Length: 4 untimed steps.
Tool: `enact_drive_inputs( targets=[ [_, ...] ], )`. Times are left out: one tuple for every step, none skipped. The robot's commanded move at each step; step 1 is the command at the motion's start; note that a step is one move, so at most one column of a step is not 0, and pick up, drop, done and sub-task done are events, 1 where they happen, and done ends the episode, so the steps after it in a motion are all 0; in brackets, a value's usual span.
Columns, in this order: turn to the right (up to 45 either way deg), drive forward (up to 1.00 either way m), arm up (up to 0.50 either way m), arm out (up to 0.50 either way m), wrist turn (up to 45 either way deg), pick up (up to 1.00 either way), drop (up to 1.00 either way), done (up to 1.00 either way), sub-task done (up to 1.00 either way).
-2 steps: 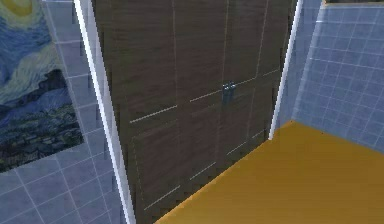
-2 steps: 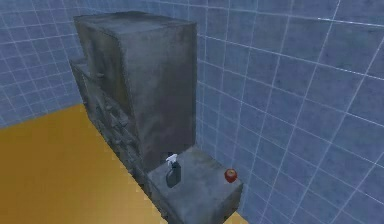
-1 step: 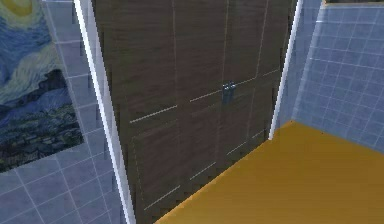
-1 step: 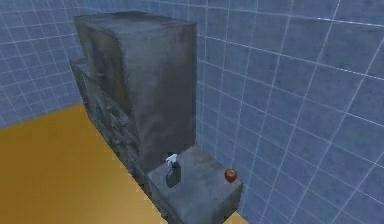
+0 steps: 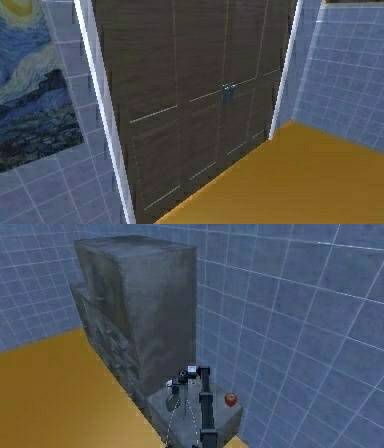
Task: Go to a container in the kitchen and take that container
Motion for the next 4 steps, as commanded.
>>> enact_drive_inputs(
  targets=[
    [0.0, 0.00, 0.00, 0.00, 45.0, 0.00, 0.00, 0.00, 0.00],
    [0.0, 0.00, 0.00, 0.00, 45.0, 0.00, 0.00, 0.00, 0.00],
    [0.0, 0.00, 0.00, 0.00, 45.0, 0.00, 0.00, 0.00, 0.00],
    [0.0, 0.00, 0.00, 0.00, 12.0, 0.00, 0.00, 0.00, 0.00]
  ],
)
